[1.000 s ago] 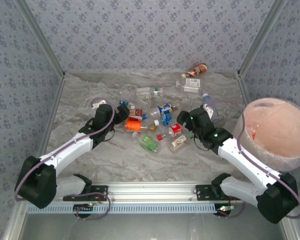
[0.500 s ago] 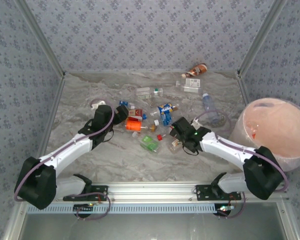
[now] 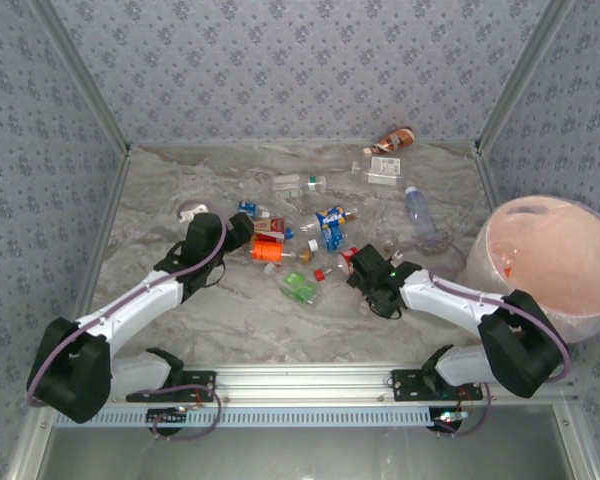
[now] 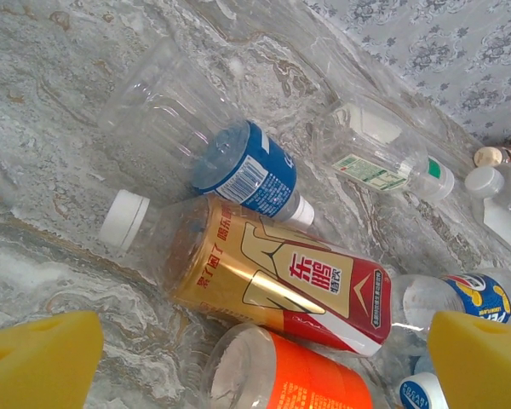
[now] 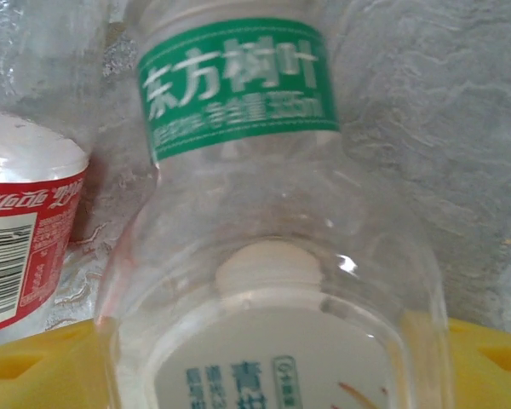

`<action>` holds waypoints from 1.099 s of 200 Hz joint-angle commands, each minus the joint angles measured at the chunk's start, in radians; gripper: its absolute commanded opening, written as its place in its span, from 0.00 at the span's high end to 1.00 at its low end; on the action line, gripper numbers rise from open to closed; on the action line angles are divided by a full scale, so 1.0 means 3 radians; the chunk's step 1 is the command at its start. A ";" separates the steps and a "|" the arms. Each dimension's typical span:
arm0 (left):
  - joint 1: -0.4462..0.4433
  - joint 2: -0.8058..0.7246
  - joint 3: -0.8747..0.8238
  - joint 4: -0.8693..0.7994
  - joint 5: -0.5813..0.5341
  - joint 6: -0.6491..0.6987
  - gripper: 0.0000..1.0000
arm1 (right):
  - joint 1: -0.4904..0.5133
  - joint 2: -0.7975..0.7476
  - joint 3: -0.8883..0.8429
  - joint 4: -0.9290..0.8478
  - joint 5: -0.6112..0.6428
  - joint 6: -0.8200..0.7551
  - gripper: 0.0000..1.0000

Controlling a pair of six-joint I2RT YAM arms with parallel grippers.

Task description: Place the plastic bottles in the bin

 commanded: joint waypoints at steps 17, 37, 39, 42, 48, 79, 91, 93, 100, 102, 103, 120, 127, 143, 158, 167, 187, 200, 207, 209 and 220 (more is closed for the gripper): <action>0.0022 -0.0166 -0.0112 -0.0022 -0.0101 0.0005 0.02 | -0.0018 -0.0024 -0.0050 -0.0101 0.0040 0.0081 0.13; 0.0023 -0.0206 -0.0111 -0.0056 -0.0131 0.0025 0.02 | -0.0048 0.0063 -0.0038 -0.0069 0.0050 -0.0051 0.15; 0.0026 -0.0208 -0.0112 -0.0058 -0.0135 0.0023 0.02 | -0.0049 0.0069 -0.0035 -0.0067 0.0053 -0.0061 0.15; 0.0026 -0.0212 -0.0111 -0.0061 -0.0141 0.0026 0.02 | -0.0056 0.0085 -0.0031 -0.0054 0.0047 -0.0090 0.15; 0.0024 -0.0223 -0.0113 -0.0068 -0.0158 0.0023 0.02 | -0.0071 0.0100 -0.0025 -0.0036 0.0041 -0.0133 0.16; 0.0024 -0.0235 -0.0111 -0.0117 -0.0160 0.0000 0.02 | -0.0137 0.0109 -0.0037 0.0026 -0.0005 -0.0318 0.24; 0.0027 -0.0241 -0.0107 -0.0133 -0.0144 -0.0003 0.02 | -0.0174 0.0073 -0.0055 0.0037 -0.0011 -0.0396 0.30; 0.0026 -0.0241 -0.0107 -0.0137 -0.0142 -0.0003 0.02 | -0.0179 0.0066 -0.0056 0.0041 -0.0011 -0.0417 0.31; 0.0025 -0.0250 -0.0101 -0.0150 -0.0135 -0.0003 0.02 | -0.0192 0.0025 -0.0056 0.0037 0.0019 -0.0489 0.34; 0.0025 -0.0257 -0.0098 -0.0157 -0.0139 -0.0004 0.02 | -0.0186 0.0016 -0.0050 0.0033 0.0033 -0.0504 0.35; 0.0025 -0.0259 -0.0097 -0.0159 -0.0138 -0.0003 0.02 | -0.0185 0.0008 -0.0052 0.0033 0.0037 -0.0515 0.35; 0.0027 -0.0275 -0.0085 -0.0171 -0.0140 0.0002 0.02 | -0.0171 -0.0123 -0.0018 0.0059 0.0203 -0.0701 0.41; 0.0025 -0.0277 -0.0077 -0.0175 -0.0142 0.0002 0.02 | -0.0150 -0.0184 0.0001 0.0070 0.0246 -0.0780 0.43; 0.0024 -0.0272 -0.0043 -0.0202 -0.0136 0.0003 0.02 | -0.0088 -0.0313 0.0057 0.0074 0.0383 -0.0986 0.48; 0.0026 -0.0247 -0.0005 -0.0214 -0.0115 0.0017 0.02 | -0.0022 -0.0420 0.0131 0.0098 0.0489 -0.1228 0.49; 0.0024 -0.0223 0.0024 -0.0212 -0.0071 0.0031 0.02 | -0.0009 -0.0481 0.0198 0.0119 0.0547 -0.1441 0.49; 0.0025 -0.0135 0.0129 -0.0188 0.0099 0.0098 0.02 | -0.0003 -0.0619 0.0342 0.0240 0.0626 -0.1939 0.50; 0.0024 -0.0078 0.0192 -0.0159 0.0234 0.0132 0.02 | -0.0003 -0.0714 0.0412 0.0415 0.0633 -0.2262 0.52; 0.0019 -0.0056 0.0212 -0.0137 0.0299 0.0145 0.02 | -0.0003 -0.0753 0.0449 0.0512 0.0638 -0.2410 0.52; 0.0019 -0.0049 0.0215 -0.0129 0.0312 0.0150 0.02 | -0.0006 -0.0762 0.0461 0.0532 0.0636 -0.2442 0.52; 0.0010 -0.0028 0.0222 -0.0101 0.0354 0.0157 0.02 | -0.0009 -0.0796 0.0545 0.0648 0.0634 -0.2699 0.53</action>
